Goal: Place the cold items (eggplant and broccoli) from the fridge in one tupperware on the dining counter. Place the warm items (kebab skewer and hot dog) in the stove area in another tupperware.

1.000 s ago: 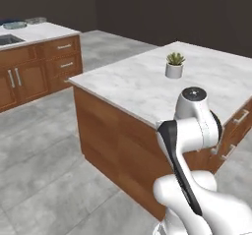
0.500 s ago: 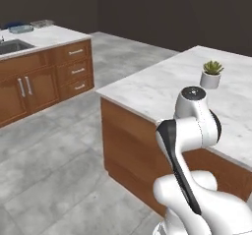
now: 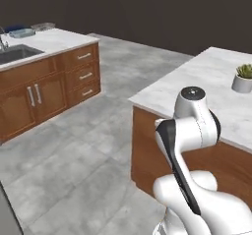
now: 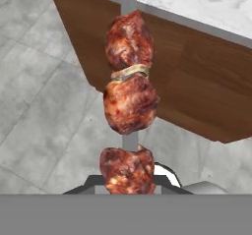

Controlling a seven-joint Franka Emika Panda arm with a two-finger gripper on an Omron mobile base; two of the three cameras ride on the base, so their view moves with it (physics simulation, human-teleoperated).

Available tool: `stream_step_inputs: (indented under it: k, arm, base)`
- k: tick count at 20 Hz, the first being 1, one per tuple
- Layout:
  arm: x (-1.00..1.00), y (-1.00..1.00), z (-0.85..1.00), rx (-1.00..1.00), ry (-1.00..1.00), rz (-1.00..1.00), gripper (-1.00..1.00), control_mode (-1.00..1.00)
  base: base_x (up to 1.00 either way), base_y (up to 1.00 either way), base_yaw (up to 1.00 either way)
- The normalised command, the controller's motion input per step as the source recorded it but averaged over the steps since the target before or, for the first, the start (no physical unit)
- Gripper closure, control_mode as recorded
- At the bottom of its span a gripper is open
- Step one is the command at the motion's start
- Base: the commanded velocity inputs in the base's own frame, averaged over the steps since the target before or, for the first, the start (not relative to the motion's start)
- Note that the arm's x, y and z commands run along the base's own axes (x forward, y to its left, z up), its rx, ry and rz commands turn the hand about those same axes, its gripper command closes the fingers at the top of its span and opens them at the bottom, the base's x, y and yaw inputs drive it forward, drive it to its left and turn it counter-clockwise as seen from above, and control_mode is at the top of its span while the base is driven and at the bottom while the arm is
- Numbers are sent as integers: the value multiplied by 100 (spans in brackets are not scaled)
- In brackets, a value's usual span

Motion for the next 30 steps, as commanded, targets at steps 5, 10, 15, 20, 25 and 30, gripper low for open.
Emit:
stream_step_inputs:
  k: [5, 10, 15, 20, 25, 30]
  arm:
    - [0, 0, 0, 0, 0, 0, 100, 100]
    - [0, 0, 0, 0, 0, 0, 100, 100]
    - [0, 0, 0, 0, 0, 0, 100, 100]
    - [0, 0, 0, 0, 0, 0, 100, 100]
    - [0, 0, 0, 0, 0, 0, 100, 100]
    - [0, 0, 0, 0, 0, 0, 100, 100]
  base:
    - [64, 100, -31]
    - [82, 100, -22]
    - [70, 100, -26]
    - [62, 100, -40]
    - [70, 100, -46]
    - [88, 100, -47]
